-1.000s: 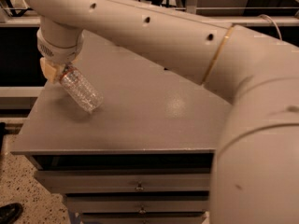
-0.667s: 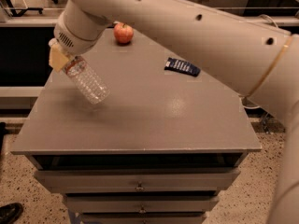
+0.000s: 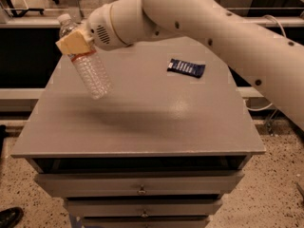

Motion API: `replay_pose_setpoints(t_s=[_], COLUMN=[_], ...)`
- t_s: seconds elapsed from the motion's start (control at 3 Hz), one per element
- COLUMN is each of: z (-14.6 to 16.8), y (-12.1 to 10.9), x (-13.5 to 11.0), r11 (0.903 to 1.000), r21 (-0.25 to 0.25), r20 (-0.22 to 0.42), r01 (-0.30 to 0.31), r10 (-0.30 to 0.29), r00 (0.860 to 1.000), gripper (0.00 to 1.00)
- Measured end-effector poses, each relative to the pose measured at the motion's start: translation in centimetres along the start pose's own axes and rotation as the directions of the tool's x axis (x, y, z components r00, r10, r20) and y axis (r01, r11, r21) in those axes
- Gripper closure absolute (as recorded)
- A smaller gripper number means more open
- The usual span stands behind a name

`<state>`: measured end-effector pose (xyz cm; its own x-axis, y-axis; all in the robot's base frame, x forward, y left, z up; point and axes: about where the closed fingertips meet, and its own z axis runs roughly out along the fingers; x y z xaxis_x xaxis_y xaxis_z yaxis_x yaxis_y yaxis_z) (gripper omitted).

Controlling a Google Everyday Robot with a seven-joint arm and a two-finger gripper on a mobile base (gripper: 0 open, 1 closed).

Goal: Place water bottle upright

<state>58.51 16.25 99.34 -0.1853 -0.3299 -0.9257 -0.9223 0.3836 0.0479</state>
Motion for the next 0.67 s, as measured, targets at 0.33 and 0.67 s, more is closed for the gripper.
replay_pose_setpoints(t_s=[0.33, 0.67], z=[-4.64, -5.47], y=[-0.5, -0.87], x=[0.43, 0.56], r11=[0.999, 0.9989], r21=[-0.042, -0.009], r20=[0.155, 0.143], r01=[0.016, 0.045], r10=[-0.01, -0.043], r00=[0.988, 0.989], gripper=[1.0, 1.0])
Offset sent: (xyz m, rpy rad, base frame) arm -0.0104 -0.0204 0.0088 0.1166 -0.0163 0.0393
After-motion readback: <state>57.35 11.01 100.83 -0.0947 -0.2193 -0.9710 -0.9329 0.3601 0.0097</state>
